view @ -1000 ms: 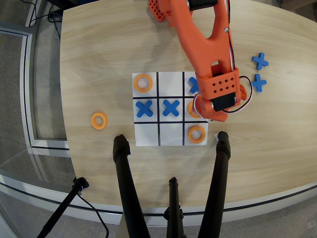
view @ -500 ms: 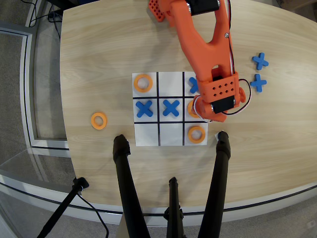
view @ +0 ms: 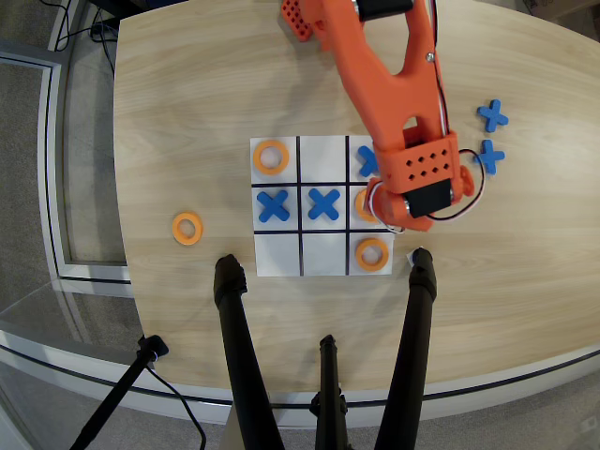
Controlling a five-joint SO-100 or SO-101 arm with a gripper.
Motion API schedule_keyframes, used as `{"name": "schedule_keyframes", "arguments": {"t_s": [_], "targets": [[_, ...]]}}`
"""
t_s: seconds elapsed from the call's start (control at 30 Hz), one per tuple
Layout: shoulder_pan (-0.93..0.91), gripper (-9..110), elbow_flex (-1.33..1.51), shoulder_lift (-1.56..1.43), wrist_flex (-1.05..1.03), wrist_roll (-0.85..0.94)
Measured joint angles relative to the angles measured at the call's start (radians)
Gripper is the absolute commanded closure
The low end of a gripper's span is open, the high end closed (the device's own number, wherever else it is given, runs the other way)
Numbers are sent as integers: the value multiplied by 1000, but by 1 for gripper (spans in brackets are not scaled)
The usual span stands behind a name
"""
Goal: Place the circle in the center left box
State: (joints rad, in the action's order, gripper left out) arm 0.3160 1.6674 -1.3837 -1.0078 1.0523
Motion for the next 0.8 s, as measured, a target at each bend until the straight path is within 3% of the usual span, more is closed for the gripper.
{"name": "schedule_keyframes", "arguments": {"t_s": [0.33,0.8], "targets": [[-51,91,49,-486,-236,92],[-252,91,907,-1617,-311,376]]}}
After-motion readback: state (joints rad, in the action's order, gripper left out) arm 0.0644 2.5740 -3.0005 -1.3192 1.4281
